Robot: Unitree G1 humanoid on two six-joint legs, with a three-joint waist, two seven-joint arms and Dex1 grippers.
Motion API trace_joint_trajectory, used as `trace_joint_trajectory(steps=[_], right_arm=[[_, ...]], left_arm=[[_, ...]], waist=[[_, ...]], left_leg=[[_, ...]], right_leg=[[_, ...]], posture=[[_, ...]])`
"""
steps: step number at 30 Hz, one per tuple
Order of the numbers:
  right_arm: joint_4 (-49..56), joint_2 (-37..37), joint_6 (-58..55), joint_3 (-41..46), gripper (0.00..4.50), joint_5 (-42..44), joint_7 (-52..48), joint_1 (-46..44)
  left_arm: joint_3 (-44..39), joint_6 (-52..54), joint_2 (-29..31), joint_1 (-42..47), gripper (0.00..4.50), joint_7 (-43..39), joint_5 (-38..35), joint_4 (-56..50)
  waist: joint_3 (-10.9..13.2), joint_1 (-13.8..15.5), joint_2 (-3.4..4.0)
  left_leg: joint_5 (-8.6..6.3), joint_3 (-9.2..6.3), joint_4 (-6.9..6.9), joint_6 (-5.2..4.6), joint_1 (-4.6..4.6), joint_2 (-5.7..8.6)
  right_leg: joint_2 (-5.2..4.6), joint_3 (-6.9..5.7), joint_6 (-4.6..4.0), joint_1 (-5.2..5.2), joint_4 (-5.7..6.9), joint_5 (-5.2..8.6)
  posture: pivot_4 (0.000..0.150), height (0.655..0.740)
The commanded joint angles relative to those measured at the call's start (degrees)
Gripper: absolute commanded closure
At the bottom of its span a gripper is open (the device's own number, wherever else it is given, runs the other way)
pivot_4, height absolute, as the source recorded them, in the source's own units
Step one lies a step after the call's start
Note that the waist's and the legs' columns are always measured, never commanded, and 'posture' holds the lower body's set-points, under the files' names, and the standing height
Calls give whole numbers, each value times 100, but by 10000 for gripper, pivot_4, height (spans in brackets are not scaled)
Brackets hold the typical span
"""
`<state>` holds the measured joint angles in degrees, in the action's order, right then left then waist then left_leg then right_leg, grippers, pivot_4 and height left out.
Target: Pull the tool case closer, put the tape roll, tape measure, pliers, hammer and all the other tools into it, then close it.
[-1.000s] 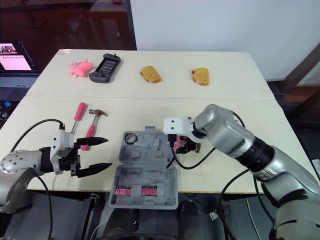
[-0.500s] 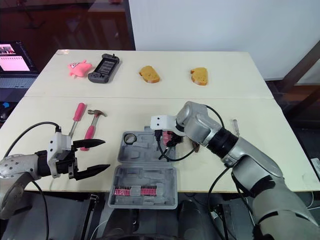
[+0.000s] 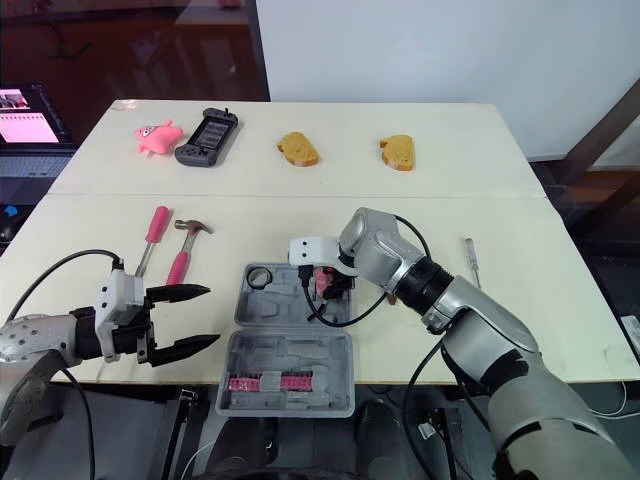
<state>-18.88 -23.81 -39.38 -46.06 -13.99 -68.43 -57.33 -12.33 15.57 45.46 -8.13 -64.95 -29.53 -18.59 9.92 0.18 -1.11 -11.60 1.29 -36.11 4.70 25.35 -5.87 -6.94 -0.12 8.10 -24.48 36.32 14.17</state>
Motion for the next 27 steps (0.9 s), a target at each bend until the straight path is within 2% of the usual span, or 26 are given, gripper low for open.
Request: trace_joint_trajectory(steps=[1,3,5,10,14,17,20,22,23,24,25,27], right_arm=[[-8,5,-110,234,16594,-72,14,-103],[121,-33,-238,317,6247,-31,-27,-100],[394,-172,-366,415,804,-17,-91,-115],[1346,-629,-932,857,804,243,-398,-161],[2183,-971,-950,1390,804,533,-348,144],[2562,-907,-535,1996,804,751,147,600],[2868,-935,362,2590,804,1051,533,1426],[3038,-926,267,2768,804,1293,525,1736],[3129,-954,123,2778,6072,1411,465,1892],[3176,-1005,214,2732,8249,1398,483,2039],[3186,-1037,316,2691,12520,1365,536,2145],[3092,-1045,382,2640,22494,1316,666,2270]], left_arm=[[-102,-31,48,25,0,10,-83,-178],[-84,-30,43,34,0,17,-81,-173],[-82,47,18,34,0,36,-152,-180],[-37,44,28,138,0,6,-145,-96],[24,26,-10,264,0,-8,-129,-25],[48,40,-74,357,0,6,-181,-8],[64,87,-124,459,0,1,-236,0],[73,96,-125,487,0,-12,-245,4],[74,100,-123,500,0,-19,-247,12],[76,97,-121,507,0,-28,-242,23],[76,95,-118,511,0,-38,-240,32],[78,91,-111,517,0,-55,-243,45]], waist=[[0,0,0],[0,6,1],[1,12,2],[2,37,3],[2,37,3],[1,37,2],[0,56,1],[0,55,0],[1,50,0],[1,49,1],[1,38,1],[1,27,1]], left_leg=[[0,0,0,0,0,0],[0,0,0,0,1,0],[0,0,0,0,1,0],[0,0,0,1,3,0],[0,0,2,1,4,0],[0,0,5,1,2,0],[0,0,4,1,3,0],[0,1,1,1,3,0],[0,1,1,1,3,0],[0,1,2,1,2,0],[0,0,2,1,1,0],[0,1,3,1,-1,0]], right_leg=[[0,0,0,0,0,0],[0,0,0,0,0,0],[0,0,0,0,0,0],[0,0,0,-2,-1,0],[0,0,-1,-4,-2,0],[0,0,0,-3,-5,0],[0,0,0,0,-7,0],[0,0,1,3,-10,0],[0,0,1,4,-10,0],[0,0,1,4,-9,-1],[0,0,1,4,-8,0],[0,0,0,4,-8,0]], posture=[[1500,7207],[1500,7207],[1500,7207],[1500,7207],[1500,7207],[1500,7207],[1500,7207],[1500,7207],[1500,7207],[1500,7207],[1500,7207],[1500,7207]])
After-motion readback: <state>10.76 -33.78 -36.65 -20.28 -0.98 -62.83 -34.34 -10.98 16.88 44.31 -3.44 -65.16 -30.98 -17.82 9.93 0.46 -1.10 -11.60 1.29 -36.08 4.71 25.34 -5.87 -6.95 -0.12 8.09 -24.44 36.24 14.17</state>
